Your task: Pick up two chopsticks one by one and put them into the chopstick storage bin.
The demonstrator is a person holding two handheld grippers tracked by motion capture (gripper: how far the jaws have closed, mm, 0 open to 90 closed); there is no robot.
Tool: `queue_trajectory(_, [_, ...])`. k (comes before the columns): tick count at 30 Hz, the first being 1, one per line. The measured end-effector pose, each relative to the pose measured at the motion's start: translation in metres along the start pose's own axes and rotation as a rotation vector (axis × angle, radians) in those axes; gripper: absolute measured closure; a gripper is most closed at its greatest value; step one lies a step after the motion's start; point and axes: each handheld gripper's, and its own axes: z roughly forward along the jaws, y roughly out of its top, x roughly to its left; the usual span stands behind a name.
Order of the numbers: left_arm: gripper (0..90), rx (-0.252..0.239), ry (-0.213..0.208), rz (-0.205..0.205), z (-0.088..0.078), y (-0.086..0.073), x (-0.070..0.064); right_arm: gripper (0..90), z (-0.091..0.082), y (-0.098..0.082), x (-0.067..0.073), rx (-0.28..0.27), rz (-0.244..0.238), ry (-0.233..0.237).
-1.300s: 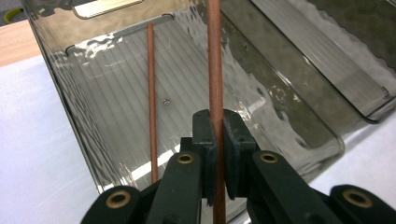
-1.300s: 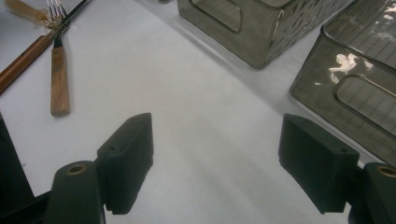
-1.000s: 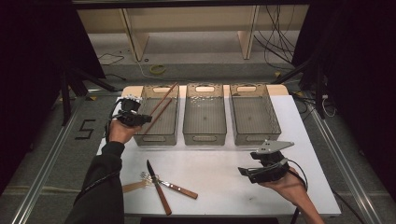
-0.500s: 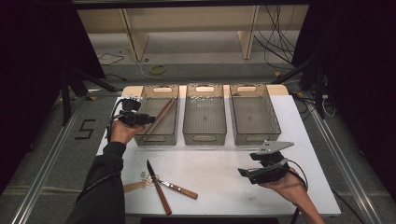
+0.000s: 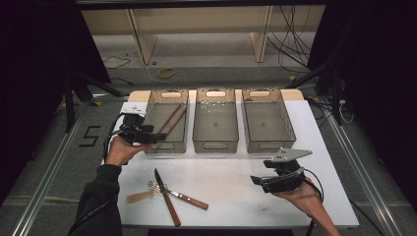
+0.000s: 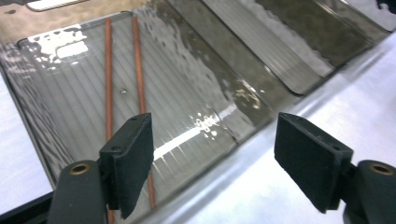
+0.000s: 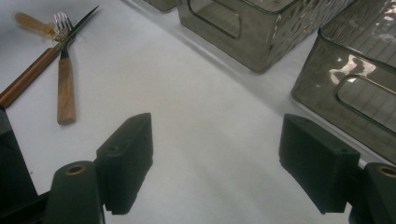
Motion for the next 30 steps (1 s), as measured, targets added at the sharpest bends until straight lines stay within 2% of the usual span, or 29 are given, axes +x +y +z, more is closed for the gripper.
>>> queue_trajectory(2, [26.6,-0.003,-0.001,0.025,-0.003,-0.004,-0.005,27.0,0.0,-0.001,-0.001,-0.013,0.009,-0.005])
queue_trajectory(8, [25.2,0.0,-0.031,0.068,-0.007,-0.014,-0.014,27.0,-0.004,-0.005,-0.004,-0.07,0.049,-0.012])
queue_trajectory(12, [23.4,0.03,-0.038,0.092,-0.008,-0.021,-0.019,27.0,-0.006,-0.007,-0.005,-0.103,0.069,-0.01])
queue_trajectory(15, [22.8,0.04,-0.043,0.093,-0.009,-0.026,-0.02,27.0,-0.007,-0.01,-0.006,-0.124,0.091,0.003])
queue_trajectory(21, [22.0,0.073,-0.049,0.1,-0.012,-0.033,-0.022,27.0,-0.006,-0.015,-0.008,-0.133,0.107,0.012])
queue_trajectory(26, [21.4,0.131,-0.051,0.115,-0.013,-0.04,-0.025,27.0,-0.005,-0.018,-0.01,-0.138,0.117,0.017])
queue_trajectory(29, [21.3,0.194,-0.024,0.127,-0.012,-0.045,-0.025,27.0,-0.005,-0.019,-0.009,-0.136,0.118,0.019])
queue_trajectory(30, [21.3,0.207,-0.033,0.129,-0.012,-0.047,-0.026,27.0,-0.005,-0.019,-0.009,-0.134,0.116,0.019])
